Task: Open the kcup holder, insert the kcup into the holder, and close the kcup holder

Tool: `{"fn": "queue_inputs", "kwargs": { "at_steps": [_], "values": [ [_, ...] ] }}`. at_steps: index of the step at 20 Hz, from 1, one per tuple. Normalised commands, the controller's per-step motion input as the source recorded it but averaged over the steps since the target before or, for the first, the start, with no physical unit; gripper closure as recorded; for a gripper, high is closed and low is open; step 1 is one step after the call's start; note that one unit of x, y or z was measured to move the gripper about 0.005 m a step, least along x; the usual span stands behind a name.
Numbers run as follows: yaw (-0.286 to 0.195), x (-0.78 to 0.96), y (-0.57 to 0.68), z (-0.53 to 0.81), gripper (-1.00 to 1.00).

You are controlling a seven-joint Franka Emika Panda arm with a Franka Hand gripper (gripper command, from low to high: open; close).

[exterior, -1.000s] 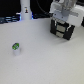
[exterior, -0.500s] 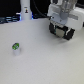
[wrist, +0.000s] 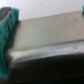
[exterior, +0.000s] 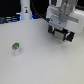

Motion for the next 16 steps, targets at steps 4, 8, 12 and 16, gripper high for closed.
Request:
{"fn": "queue_inputs", "kwargs": {
  "at_steps": [4, 8, 12, 16],
  "values": [
    [-0.061, 0.92, -0.30, 0.23, 1.00],
    [-0.067, 0.92, -0.31, 0.25, 1.00],
    [-0.076, 0.94, -0.32, 0.29, 1.00],
    [-0.072, 0.90, -0.31, 0.29, 1.00]
  ]
}}
